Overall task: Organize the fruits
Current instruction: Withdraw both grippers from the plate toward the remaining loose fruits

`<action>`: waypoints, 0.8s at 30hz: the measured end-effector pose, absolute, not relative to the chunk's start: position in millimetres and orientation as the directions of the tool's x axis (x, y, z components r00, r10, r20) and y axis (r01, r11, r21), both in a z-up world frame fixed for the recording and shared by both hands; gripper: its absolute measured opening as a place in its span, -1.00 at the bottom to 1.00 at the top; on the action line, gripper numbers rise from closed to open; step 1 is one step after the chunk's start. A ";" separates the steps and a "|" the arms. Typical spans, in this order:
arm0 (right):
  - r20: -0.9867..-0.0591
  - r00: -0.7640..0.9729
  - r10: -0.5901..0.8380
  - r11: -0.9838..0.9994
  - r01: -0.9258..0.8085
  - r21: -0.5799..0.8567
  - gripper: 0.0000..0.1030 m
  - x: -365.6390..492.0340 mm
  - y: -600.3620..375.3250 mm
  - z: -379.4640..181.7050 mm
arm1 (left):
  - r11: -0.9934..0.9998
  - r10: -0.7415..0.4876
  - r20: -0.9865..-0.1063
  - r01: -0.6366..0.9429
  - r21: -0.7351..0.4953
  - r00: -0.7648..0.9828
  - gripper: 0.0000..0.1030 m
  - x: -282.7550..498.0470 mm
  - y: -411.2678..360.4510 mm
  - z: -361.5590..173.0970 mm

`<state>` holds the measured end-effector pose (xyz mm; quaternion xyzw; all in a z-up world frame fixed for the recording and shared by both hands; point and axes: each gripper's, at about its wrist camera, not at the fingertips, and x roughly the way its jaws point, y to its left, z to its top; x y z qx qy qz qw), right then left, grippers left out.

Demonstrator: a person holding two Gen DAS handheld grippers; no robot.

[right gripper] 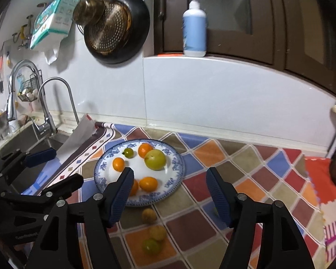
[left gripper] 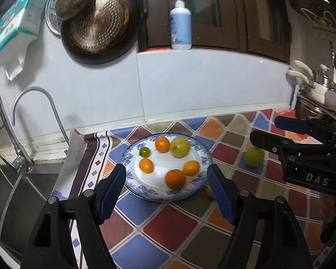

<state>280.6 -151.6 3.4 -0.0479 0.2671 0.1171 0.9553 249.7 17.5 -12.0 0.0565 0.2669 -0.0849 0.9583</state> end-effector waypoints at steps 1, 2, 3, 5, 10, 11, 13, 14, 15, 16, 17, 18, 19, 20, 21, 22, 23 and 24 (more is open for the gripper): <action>-0.518 0.834 0.191 0.970 -0.242 -0.031 0.31 273.5 -155.0 4.6 | 0.978 -0.136 -0.518 0.199 0.067 0.845 0.44 245.6 14.8 -10.8; -0.516 0.836 0.185 0.971 -0.237 -0.035 0.31 268.0 -158.2 5.2 | 0.977 -0.138 -0.515 0.202 0.070 0.846 0.44 242.0 12.6 -9.8; -0.516 0.837 0.181 0.971 -0.234 -0.039 0.31 264.1 -160.1 5.6 | 0.975 -0.143 -0.510 0.210 0.077 0.848 0.44 236.4 8.6 -8.9; -0.515 0.840 0.172 0.973 -0.227 -0.045 0.31 254.8 -165.6 5.6 | 0.972 -0.146 -0.505 0.219 0.088 0.851 0.44 229.6 2.5 -8.4; -0.522 0.840 0.150 0.976 -0.210 -0.057 0.31 239.0 -179.7 3.4 | 0.966 -0.164 -0.508 0.243 0.093 0.845 0.44 218.3 -11.9 -11.5; -0.522 0.840 0.147 0.977 -0.207 -0.058 0.31 237.3 -181.9 3.1 | 0.966 -0.165 -0.508 0.244 0.091 0.846 0.44 217.4 -13.5 -12.9; -0.523 0.841 0.139 0.977 -0.201 -0.064 0.31 234.2 -187.5 2.8 | 0.966 -0.165 -0.514 0.244 0.089 0.842 0.44 215.6 -19.4 -15.6; -0.524 0.841 0.139 0.977 -0.202 -0.065 0.31 233.8 -189.5 2.6 | 0.966 -0.167 -0.519 0.244 0.085 0.839 0.44 214.9 -22.2 -17.3; -0.525 0.840 0.138 0.977 -0.203 -0.069 0.31 233.6 -191.9 1.9 | 0.966 -0.170 -0.525 0.246 0.078 0.834 0.44 214.2 -25.3 -19.4; -0.529 0.837 0.137 0.976 -0.206 -0.073 0.31 234.0 -194.5 1.1 | 0.966 -0.170 -0.530 0.246 0.075 0.831 0.44 213.5 -28.7 -21.5; -0.534 0.834 0.140 0.974 -0.212 -0.076 0.31 234.5 -196.9 0.1 | 0.967 -0.168 -0.532 0.244 0.075 0.830 0.44 212.9 -30.8 -22.6; -0.537 0.832 0.142 0.973 -0.217 -0.079 0.31 235.1 -198.6 -0.9 | 0.967 -0.165 -0.538 0.242 0.075 0.827 0.44 212.8 -34.3 -25.1; -0.542 0.828 0.143 0.971 -0.223 -0.085 0.31 235.4 -201.0 -2.8 | 0.968 -0.163 -0.545 0.241 0.074 0.823 0.44 213.0 -37.8 -27.4; -0.545 0.826 0.145 0.969 -0.229 -0.089 0.31 236.2 -202.9 -4.4 | 0.968 -0.160 -0.548 0.238 0.074 0.821 0.44 212.5 -39.9 -29.2; -0.551 0.822 0.148 0.967 -0.236 -0.092 0.31 237.5 -205.6 -6.9 | 0.970 -0.153 -0.552 0.233 0.076 0.819 0.44 212.3 -42.8 -31.7; -0.555 0.818 0.150 0.966 -0.240 -0.094 0.31 239.0 -207.0 -8.5 | 0.971 -0.146 -0.557 0.227 0.079 0.818 0.44 212.5 -46.0 -34.1; -0.563 0.812 0.152 0.964 -0.247 -0.096 0.31 241.0 -209.4 -11.4 | 0.971 -0.142 -0.559 0.224 0.081 0.817 0.44 212.3 -48.2 -35.8; -0.569 0.808 0.156 0.963 -0.254 -0.096 0.31 242.4 -211.5 -13.9 | 0.972 -0.136 -0.566 0.220 0.082 0.813 0.44 212.8 -51.3 -38.4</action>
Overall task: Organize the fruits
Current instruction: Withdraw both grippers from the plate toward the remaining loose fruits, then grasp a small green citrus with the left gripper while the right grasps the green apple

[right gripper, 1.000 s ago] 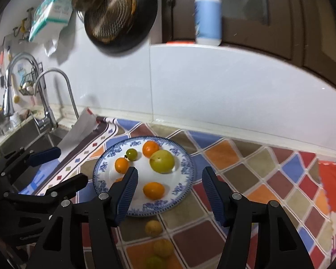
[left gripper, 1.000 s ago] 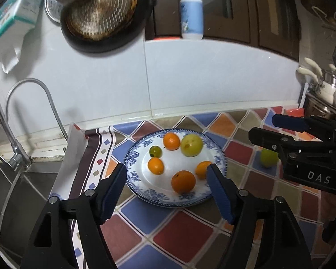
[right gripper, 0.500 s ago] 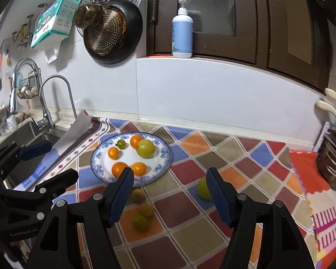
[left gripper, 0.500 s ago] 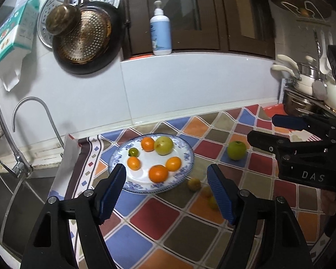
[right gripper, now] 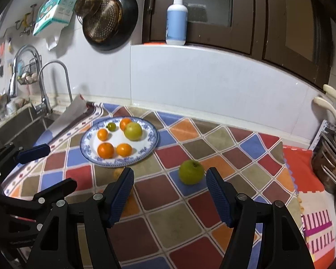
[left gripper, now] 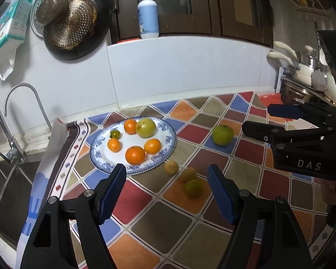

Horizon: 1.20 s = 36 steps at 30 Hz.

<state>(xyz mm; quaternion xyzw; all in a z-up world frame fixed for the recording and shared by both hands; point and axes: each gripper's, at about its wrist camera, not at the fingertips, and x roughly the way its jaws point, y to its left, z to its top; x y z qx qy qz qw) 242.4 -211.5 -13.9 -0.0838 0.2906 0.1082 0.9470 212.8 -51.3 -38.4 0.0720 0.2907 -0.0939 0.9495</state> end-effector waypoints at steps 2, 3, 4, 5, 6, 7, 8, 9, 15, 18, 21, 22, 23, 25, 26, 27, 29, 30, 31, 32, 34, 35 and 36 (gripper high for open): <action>-0.581 0.797 0.164 0.958 -0.268 -0.097 0.31 245.9 -216.2 -19.7 | 0.973 -0.133 -0.577 0.218 0.080 0.806 0.44 214.3 -56.4 -43.3; -0.585 0.793 0.169 0.957 -0.275 -0.097 0.31 247.4 -218.0 -22.0 | 0.973 -0.127 -0.583 0.215 0.084 0.802 0.44 215.3 -60.1 -46.8; -0.592 0.787 0.173 0.955 -0.282 -0.097 0.31 249.6 -220.7 -25.6 | 0.973 -0.121 -0.590 0.212 0.088 0.799 0.44 216.5 -63.1 -49.8; -0.596 0.784 0.173 0.954 -0.284 -0.097 0.31 251.4 -223.0 -28.3 | 0.974 -0.116 -0.595 0.210 0.090 0.795 0.43 217.9 -65.2 -52.3; -0.601 0.780 0.174 0.953 -0.286 -0.096 0.31 253.4 -225.0 -30.9 | 0.974 -0.109 -0.604 0.206 0.093 0.790 0.43 219.8 -68.3 -55.9; -0.610 0.773 0.175 0.952 -0.290 -0.094 0.31 256.8 -228.3 -34.9 | 0.975 -0.103 -0.614 0.203 0.095 0.783 0.43 222.0 -71.3 -59.6; -0.615 0.768 0.176 0.952 -0.292 -0.092 0.31 259.5 -230.8 -37.7 | 0.975 -0.099 -0.622 0.201 0.097 0.776 0.42 224.3 -73.8 -62.5; -0.619 0.765 0.176 0.952 -0.292 -0.090 0.31 262.0 -232.7 -40.1 | 0.975 -0.096 -0.629 0.200 0.097 0.771 0.40 226.0 -75.7 -64.9; -0.655 0.734 0.180 0.952 -0.298 -0.072 0.31 285.4 -245.6 -60.6 | 0.970 -0.090 -0.683 0.218 0.103 0.725 0.28 238.3 -88.4 -82.3; -0.676 0.714 0.183 0.953 -0.297 -0.054 0.31 297.9 -249.5 -72.1 | 0.968 -0.097 -0.709 0.232 0.097 0.699 0.21 247.5 -91.4 -90.0; -0.693 0.696 0.189 0.955 -0.295 -0.036 0.31 309.9 -252.1 -81.0 | 0.970 -0.098 -0.735 0.230 0.081 0.671 0.14 256.8 -89.9 -98.1; -0.700 0.689 0.188 0.956 -0.293 -0.032 0.31 315.2 -252.0 -84.2 | 0.971 -0.100 -0.744 0.229 0.073 0.661 0.13 259.9 -89.1 -100.8; -0.704 0.685 0.186 0.956 -0.292 -0.031 0.31 319.0 -251.6 -86.4 | 0.971 -0.102 -0.750 0.229 0.068 0.654 0.10 262.0 -88.5 -102.8; -0.716 0.674 0.183 0.955 -0.294 -0.033 0.31 327.7 -249.7 -91.3 | 0.973 -0.107 -0.765 0.227 0.052 0.635 0.06 267.0 -87.0 -106.9; -0.721 0.669 0.180 0.955 -0.295 -0.035 0.31 330.7 -248.4 -92.9 | 0.974 -0.110 -0.770 0.224 0.044 0.629 0.06 268.6 -86.5 -108.7; -0.724 0.666 0.178 0.955 -0.295 -0.036 0.31 333.5 -247.6 -94.2 | 0.974 -0.114 -0.774 0.223 0.036 0.623 0.05 270.0 -86.0 -110.3; -0.731 0.660 0.174 0.954 -0.297 -0.041 0.31 339.9 -245.9 -97.7 | 0.975 -0.122 -0.780 0.223 0.022 0.613 -0.01 272.7 -85.3 -112.5; -0.733 0.659 0.172 0.954 -0.297 -0.044 0.31 342.3 -245.3 -99.1 | 0.975 -0.126 -0.781 0.224 0.018 0.612 -0.04 273.7 -85.2 -113.2; -0.735 0.657 0.167 0.954 -0.295 -0.047 0.31 345.9 -244.7 -100.9 | 0.974 -0.129 -0.781 0.226 0.015 0.610 -0.05 274.6 -85.5 -113.7; -0.737 0.655 0.164 0.955 -0.293 -0.047 0.31 348.4 -244.6 -102.1 | 0.974 -0.132 -0.782 0.228 0.013 0.609 -0.08 275.1 -84.9 -114.0; -0.740 0.655 0.155 0.958 -0.282 -0.048 0.31 354.0 -244.5 -104.1 | 0.972 -0.142 -0.786 0.236 0.006 0.602 -0.14 276.4 -85.6 -114.8; -0.741 0.655 0.149 0.960 -0.276 -0.051 0.31 356.1 -244.5 -105.0 | 0.971 -0.145 -0.786 0.239 0.004 0.601 -0.17 276.7 -85.9 -114.6; -0.742 0.654 0.146 0.961 -0.273 -0.051 0.31 358.5 -244.4 -106.0 | 0.970 -0.147 -0.786 0.241 0.003 0.600 -0.19 276.8 -86.3 -114.9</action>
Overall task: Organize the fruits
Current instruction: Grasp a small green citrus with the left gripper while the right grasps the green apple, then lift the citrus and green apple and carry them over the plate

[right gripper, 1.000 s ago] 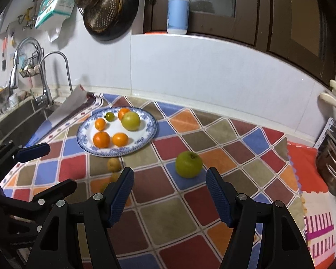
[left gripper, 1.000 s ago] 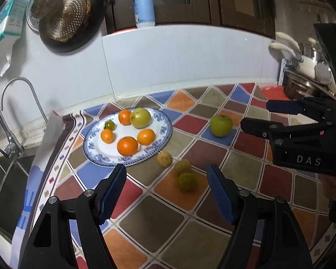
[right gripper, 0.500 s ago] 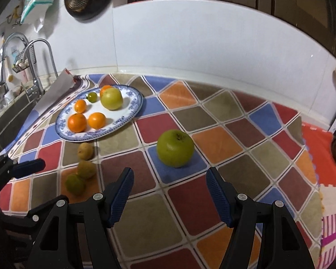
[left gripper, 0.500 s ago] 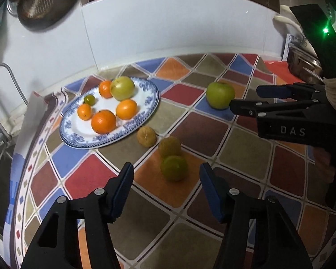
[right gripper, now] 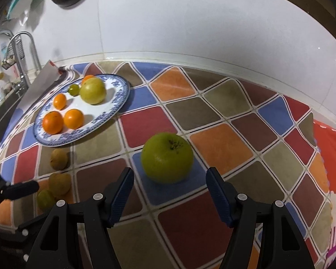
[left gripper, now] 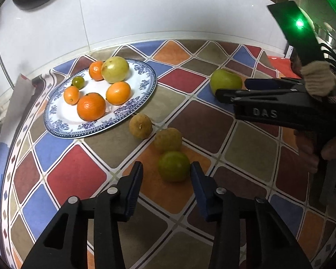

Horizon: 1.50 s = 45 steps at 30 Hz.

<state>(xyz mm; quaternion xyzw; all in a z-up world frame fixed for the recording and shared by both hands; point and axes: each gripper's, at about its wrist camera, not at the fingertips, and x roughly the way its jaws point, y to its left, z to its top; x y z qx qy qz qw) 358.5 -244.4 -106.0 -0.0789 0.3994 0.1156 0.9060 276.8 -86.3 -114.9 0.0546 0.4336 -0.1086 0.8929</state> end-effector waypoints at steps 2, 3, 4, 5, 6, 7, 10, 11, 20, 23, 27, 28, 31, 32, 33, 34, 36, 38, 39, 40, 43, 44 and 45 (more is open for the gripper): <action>-0.741 0.655 0.147 0.961 -0.271 -0.048 0.31 362.8 -244.0 -107.1 | 0.969 -0.151 -0.787 0.247 0.002 0.598 -0.26 277.3 -86.9 -115.5; -0.740 0.657 0.147 0.961 -0.271 -0.049 0.31 364.1 -243.6 -107.3 | 0.969 -0.153 -0.787 0.248 0.000 0.598 -0.31 277.4 -86.8 -115.7; -0.739 0.657 0.145 0.961 -0.271 -0.052 0.30 365.7 -242.5 -107.8 | 0.968 -0.154 -0.788 0.249 0.000 0.596 -0.33 277.6 -87.0 -116.0; -0.739 0.657 0.148 0.961 -0.273 -0.051 0.30 366.7 -241.9 -108.1 | 0.968 -0.153 -0.788 0.249 0.000 0.596 -0.35 277.6 -86.9 -116.3; -0.739 0.657 0.150 0.960 -0.275 -0.050 0.30 367.6 -241.4 -108.4 | 0.969 -0.153 -0.788 0.249 0.000 0.596 -0.37 277.8 -86.7 -116.6; -0.742 0.656 0.142 0.961 -0.271 -0.056 0.27 369.1 -240.5 -109.2 | 0.969 -0.155 -0.788 0.248 -0.003 0.596 -0.39 278.0 -86.2 -116.6; -0.743 0.653 0.147 0.960 -0.275 -0.052 0.05 369.9 -239.6 -109.9 | 0.969 -0.157 -0.787 0.247 -0.005 0.597 -0.41 278.3 -85.5 -116.8; -0.744 0.652 0.150 0.959 -0.278 -0.051 0.00 369.7 -239.2 -110.2 | 0.969 -0.158 -0.786 0.249 -0.005 0.598 -0.41 278.3 -85.1 -117.0; -0.739 0.652 0.171 0.959 -0.282 -0.027 -0.02 355.9 -240.4 -104.6 | 0.966 -0.172 -0.759 0.258 -0.005 0.628 -0.42 272.1 -83.9 -106.5; -0.730 0.659 0.181 0.962 -0.274 -0.009 -0.02 344.6 -243.2 -96.3 | 0.966 -0.175 -0.744 0.257 -0.005 0.645 -0.42 268.2 -81.7 -100.0; -0.713 0.681 0.168 0.965 -0.262 -0.023 -0.02 327.9 -243.6 -84.6 | 0.966 -0.184 -0.721 0.258 -0.008 0.668 -0.41 260.5 -78.7 -89.9; -0.708 0.686 0.166 0.965 -0.260 -0.025 -0.02 322.6 -243.5 -81.1 | 0.966 -0.186 -0.715 0.258 -0.008 0.674 -0.41 258.0 -78.5 -87.3; -0.697 0.699 0.161 0.968 -0.250 -0.027 -0.02 309.3 -243.2 -71.6 | 0.964 -0.197 -0.696 0.265 -0.011 0.691 -0.41 250.3 -76.6 -78.3; -0.693 0.703 0.161 0.969 -0.247 -0.026 -0.02 305.5 -242.9 -68.7 | 0.963 -0.201 -0.691 0.268 -0.012 0.694 -0.41 248.1 -76.1 -76.2; -0.689 0.706 0.161 0.969 -0.245 -0.025 -0.02 302.4 -242.4 -66.1 | 0.962 -0.207 -0.683 0.271 -0.013 0.701 -0.41 244.9 -75.1 -72.8; -0.685 0.711 0.161 0.970 -0.243 -0.024 -0.02 298.2 -241.3 -62.8 | 0.961 -0.211 -0.675 0.275 -0.013 0.707 -0.41 241.6 -73.9 -69.6; -0.676 0.719 0.161 0.971 -0.239 -0.022 -0.02 290.3 -239.7 -56.9 | 0.960 -0.217 -0.664 0.278 -0.014 0.715 -0.41 236.7 -71.0 -64.9; -0.667 0.728 0.160 0.972 -0.235 -0.024 -0.02 282.0 -237.4 -51.1 | 0.960 -0.221 -0.655 0.278 -0.016 0.722 -0.41 231.3 -67.9 -60.9; -0.663 0.732 0.159 0.972 -0.234 -0.026 -0.02 278.1 -236.1 -48.5 | 0.961 -0.222 -0.648 0.277 -0.018 0.729 -0.41 227.9 -65.5 -58.6; -0.658 0.736 0.158 0.972 -0.234 -0.028 -0.02 273.5 -234.4 -45.7 | 0.961 -0.223 -0.640 0.275 -0.020 0.735 -0.41 224.5 -62.9 -56.2; -0.645 0.748 0.158 0.973 -0.230 -0.029 -0.02 260.6 -228.8 -37.9 | 0.959 -0.227 -0.635 0.283 -0.014 0.738 -0.42 217.5 -58.4 -52.6; -0.642 0.750 0.159 0.973 -0.229 -0.028 -0.02 257.2 -226.9 -36.0 | 0.959 -0.227 -0.631 0.284 -0.011 0.742 -0.42 214.3 -55.4 -50.7; -0.639 0.752 0.160 0.973 -0.229 -0.026 -0.02 253.7 -224.6 -34.0 | 0.958 -0.228 -0.629 0.286 -0.009 0.743 -0.41 211.8 -52.8 -49.1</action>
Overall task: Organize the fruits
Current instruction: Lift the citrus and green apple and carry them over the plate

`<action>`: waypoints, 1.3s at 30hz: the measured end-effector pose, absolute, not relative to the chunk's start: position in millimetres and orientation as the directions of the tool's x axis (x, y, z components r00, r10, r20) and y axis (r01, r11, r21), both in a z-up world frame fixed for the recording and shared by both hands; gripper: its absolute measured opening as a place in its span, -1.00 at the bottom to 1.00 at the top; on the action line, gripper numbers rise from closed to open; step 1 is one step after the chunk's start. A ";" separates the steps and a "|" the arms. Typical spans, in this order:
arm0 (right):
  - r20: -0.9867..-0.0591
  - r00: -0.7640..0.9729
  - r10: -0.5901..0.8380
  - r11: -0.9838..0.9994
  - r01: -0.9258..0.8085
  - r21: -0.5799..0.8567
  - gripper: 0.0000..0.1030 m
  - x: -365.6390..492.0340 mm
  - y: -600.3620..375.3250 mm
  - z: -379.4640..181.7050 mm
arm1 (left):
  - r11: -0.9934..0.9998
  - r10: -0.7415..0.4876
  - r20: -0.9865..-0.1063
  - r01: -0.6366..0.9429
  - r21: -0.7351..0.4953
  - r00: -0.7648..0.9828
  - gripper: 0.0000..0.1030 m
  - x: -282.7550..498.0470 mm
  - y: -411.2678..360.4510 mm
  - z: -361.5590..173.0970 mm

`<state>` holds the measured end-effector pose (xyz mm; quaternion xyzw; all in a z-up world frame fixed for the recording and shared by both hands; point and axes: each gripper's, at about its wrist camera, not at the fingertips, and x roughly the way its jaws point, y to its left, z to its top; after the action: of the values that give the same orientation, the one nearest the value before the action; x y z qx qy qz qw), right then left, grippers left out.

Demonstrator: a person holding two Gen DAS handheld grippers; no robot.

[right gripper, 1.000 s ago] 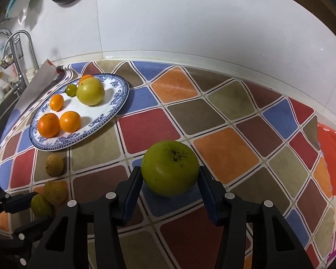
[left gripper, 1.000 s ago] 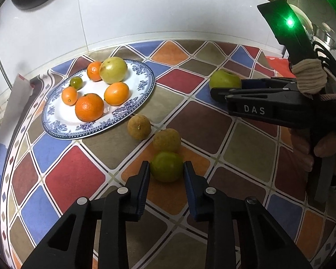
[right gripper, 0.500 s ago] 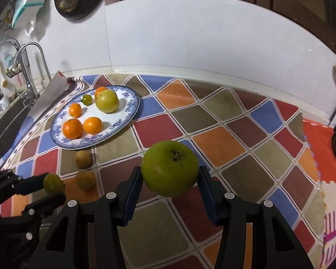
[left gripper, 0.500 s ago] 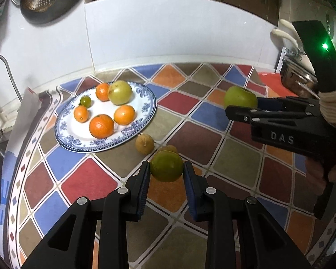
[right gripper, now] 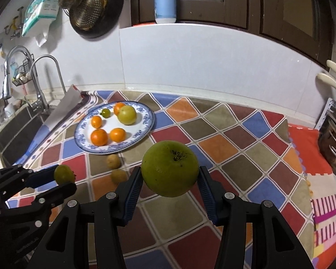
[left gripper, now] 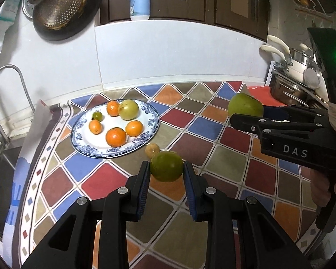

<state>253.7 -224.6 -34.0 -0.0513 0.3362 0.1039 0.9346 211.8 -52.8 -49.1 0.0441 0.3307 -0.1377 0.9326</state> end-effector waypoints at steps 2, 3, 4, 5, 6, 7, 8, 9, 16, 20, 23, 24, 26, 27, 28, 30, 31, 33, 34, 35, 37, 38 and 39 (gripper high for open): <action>-0.633 0.757 0.162 0.973 -0.229 -0.025 -0.02 247.2 -219.2 -30.3 | 0.958 -0.227 -0.621 0.286 -0.005 0.750 -0.42 207.2 -47.0 -45.9; -0.631 0.758 0.162 0.973 -0.230 -0.026 -0.02 245.2 -216.3 -29.0 | 0.959 -0.225 -0.616 0.284 -0.002 0.755 -0.42 204.5 -43.3 -43.8; -0.628 0.761 0.164 0.972 -0.231 -0.026 -0.02 242.0 -212.3 -27.4 | 0.959 -0.225 -0.613 0.284 0.000 0.758 -0.42 202.5 -40.6 -42.2; -0.626 0.762 0.167 0.972 -0.234 -0.025 -0.02 239.9 -208.9 -26.0 | 0.959 -0.223 -0.609 0.284 0.003 0.761 -0.42 200.8 -37.2 -40.6; -0.624 0.763 0.170 0.971 -0.237 -0.025 -0.02 237.6 -205.6 -24.7 | 0.959 -0.221 -0.604 0.282 0.006 0.765 -0.42 198.7 -33.2 -38.5; -0.620 0.765 0.174 0.970 -0.240 -0.024 -0.02 235.1 -201.0 -22.9 | 0.960 -0.220 -0.600 0.281 0.008 0.769 -0.42 197.0 -30.0 -36.7; -0.617 0.767 0.176 0.970 -0.242 -0.024 -0.02 233.5 -197.2 -21.6 | 0.960 -0.218 -0.595 0.279 0.011 0.773 -0.42 195.7 -26.3 -34.8; -0.614 0.769 0.179 0.969 -0.245 -0.025 -0.02 232.2 -193.7 -20.6 | 0.961 -0.215 -0.591 0.276 0.014 0.778 -0.42 194.5 -21.7 -32.8; -0.597 0.777 0.198 0.965 -0.262 -0.022 -0.02 229.6 -165.7 -16.2 | 0.964 -0.193 -0.563 0.261 0.042 0.803 -0.42 195.3 5.8 -23.2; -0.591 0.780 0.206 0.961 -0.277 -0.030 -0.02 233.0 -149.3 -15.0 | 0.965 -0.183 -0.550 0.255 0.057 0.815 -0.42 200.8 18.4 -19.3; -0.586 0.782 0.214 0.957 -0.289 -0.036 -0.02 239.0 -138.0 -13.8 | 0.966 -0.177 -0.540 0.252 0.067 0.823 -0.41 207.5 26.5 -16.5; -0.586 0.781 0.217 0.956 -0.292 -0.035 -0.02 241.2 -135.0 -13.6 | 0.966 -0.174 -0.538 0.250 0.071 0.825 -0.41 210.6 29.6 -16.0; -0.587 0.777 0.227 0.953 -0.302 -0.031 -0.02 248.3 -128.2 -13.6 | 0.965 -0.172 -0.536 0.250 0.074 0.826 -0.41 217.0 34.6 -15.1; -0.588 0.776 0.230 0.952 -0.305 -0.031 -0.02 251.0 -125.2 -13.7 | 0.965 -0.171 -0.535 0.250 0.077 0.827 -0.41 221.1 37.0 -15.2; -0.588 0.774 0.236 0.949 -0.313 -0.030 -0.02 255.8 -121.0 -14.2 | 0.965 -0.167 -0.535 0.248 0.082 0.828 -0.41 224.7 38.4 -15.5; -0.591 0.770 0.241 0.947 -0.321 -0.033 -0.02 263.5 -115.2 -15.4 | 0.966 -0.160 -0.535 0.244 0.089 0.829 -0.42 234.2 43.5 -16.9; -0.594 0.765 0.247 0.944 -0.329 -0.032 -0.02 269.9 -111.5 -16.6 | 0.966 -0.159 -0.536 0.243 0.089 0.829 -0.42 237.8 45.6 -17.5; -0.601 0.758 0.253 0.940 -0.339 -0.031 -0.02 279.4 -107.3 -18.9 | 0.967 -0.155 -0.541 0.240 0.090 0.827 -0.41 247.5 50.2 -20.2; -0.605 0.753 0.259 0.937 -0.348 -0.031 -0.02 285.1 -104.5 -20.4 | 0.967 -0.152 -0.544 0.237 0.090 0.825 -0.42 252.9 52.5 -22.4; -0.610 0.748 0.262 0.935 -0.353 -0.032 -0.02 291.6 -101.2 -22.7 | 0.967 -0.151 -0.546 0.237 0.090 0.824 -0.42 256.2 53.7 -24.0; -0.618 0.740 0.267 0.932 -0.361 -0.030 -0.02 301.7 -97.2 -26.4 | 0.967 -0.147 -0.556 0.236 0.092 0.818 -0.41 266.7 56.4 -29.4; -0.625 0.733 0.268 0.930 -0.366 -0.030 -0.02 308.3 -94.7 -29.1 | 0.967 -0.145 -0.563 0.237 0.094 0.814 -0.41 273.6 57.8 -33.1; -0.630 0.728 0.270 0.929 -0.370 -0.030 -0.02 313.6 -93.0 -31.2 | 0.967 -0.145 -0.567 0.238 0.094 0.811 -0.42 278.7 58.7 -35.9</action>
<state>313.6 -93.0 -31.2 -0.0769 0.3260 0.1725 0.9263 278.7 58.7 -35.9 0.0805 0.2903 -0.1009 0.9482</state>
